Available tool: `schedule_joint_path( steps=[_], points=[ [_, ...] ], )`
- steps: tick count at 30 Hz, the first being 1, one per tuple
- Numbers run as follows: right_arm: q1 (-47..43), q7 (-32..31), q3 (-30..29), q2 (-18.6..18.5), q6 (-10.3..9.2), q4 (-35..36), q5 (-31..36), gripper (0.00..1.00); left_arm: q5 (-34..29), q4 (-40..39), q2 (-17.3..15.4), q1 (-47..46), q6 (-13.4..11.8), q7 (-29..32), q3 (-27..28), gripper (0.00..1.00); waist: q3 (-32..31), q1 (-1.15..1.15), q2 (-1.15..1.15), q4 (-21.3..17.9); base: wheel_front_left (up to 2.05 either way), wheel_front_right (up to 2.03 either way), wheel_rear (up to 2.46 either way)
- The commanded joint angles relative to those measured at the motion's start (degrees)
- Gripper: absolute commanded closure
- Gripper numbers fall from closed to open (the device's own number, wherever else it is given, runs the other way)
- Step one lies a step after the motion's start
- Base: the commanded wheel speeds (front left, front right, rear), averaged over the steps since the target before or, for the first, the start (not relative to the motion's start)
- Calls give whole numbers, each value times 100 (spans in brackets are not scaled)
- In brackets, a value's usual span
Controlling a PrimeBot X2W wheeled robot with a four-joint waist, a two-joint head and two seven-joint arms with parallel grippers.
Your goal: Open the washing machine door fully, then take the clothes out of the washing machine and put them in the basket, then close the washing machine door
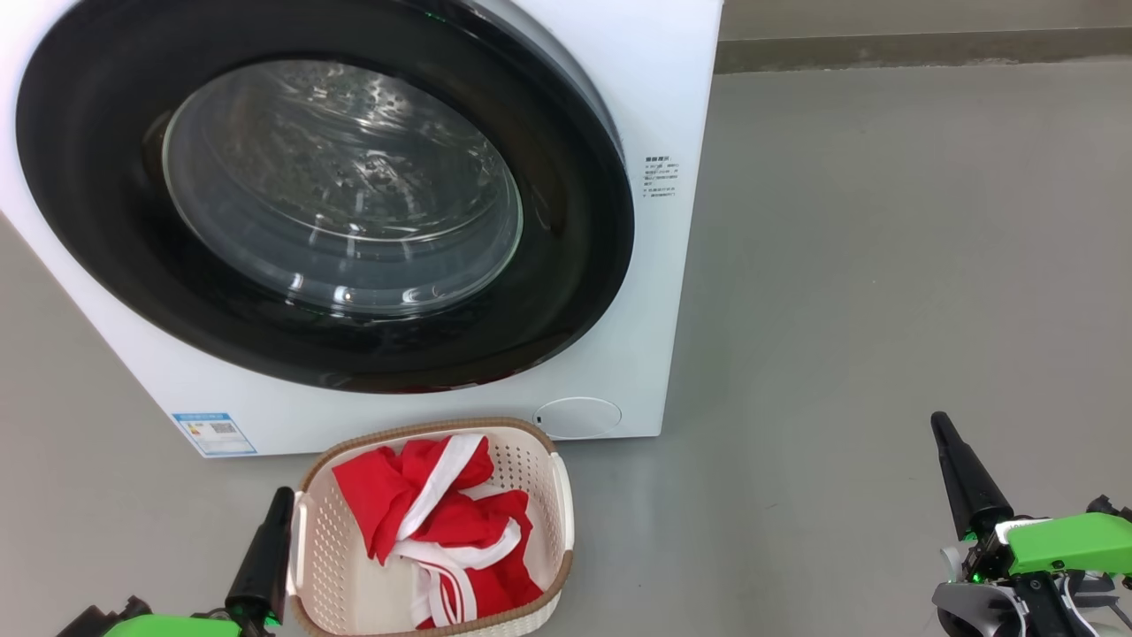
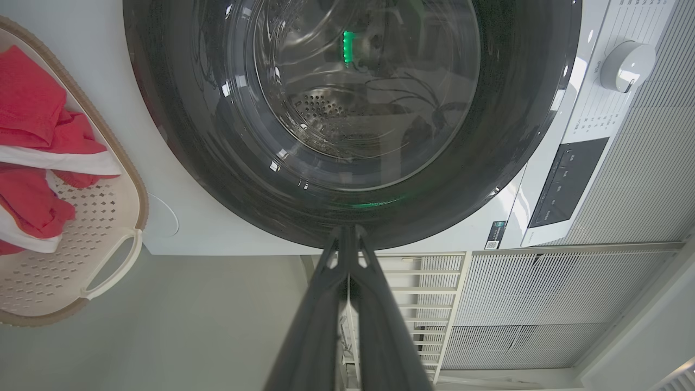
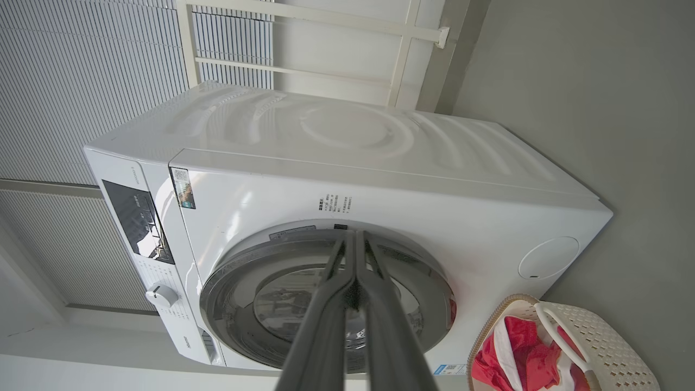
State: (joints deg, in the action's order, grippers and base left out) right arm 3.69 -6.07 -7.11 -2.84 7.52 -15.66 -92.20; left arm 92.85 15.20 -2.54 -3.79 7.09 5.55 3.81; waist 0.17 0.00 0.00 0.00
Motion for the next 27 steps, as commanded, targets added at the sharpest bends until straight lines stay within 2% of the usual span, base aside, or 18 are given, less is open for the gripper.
schedule_joint_path(
  steps=[1,27],
  points=[
    [247,-23,82,-24,-3,165,-15,100,-20,-117,-78,-235,40,46,213,100,0,0,0,0,0,0,0],
    [248,-31,73,-17,-3,165,-7,100,-37,-117,-64,-237,40,63,233,100,0,0,0,0,0,0,0]
  ],
)
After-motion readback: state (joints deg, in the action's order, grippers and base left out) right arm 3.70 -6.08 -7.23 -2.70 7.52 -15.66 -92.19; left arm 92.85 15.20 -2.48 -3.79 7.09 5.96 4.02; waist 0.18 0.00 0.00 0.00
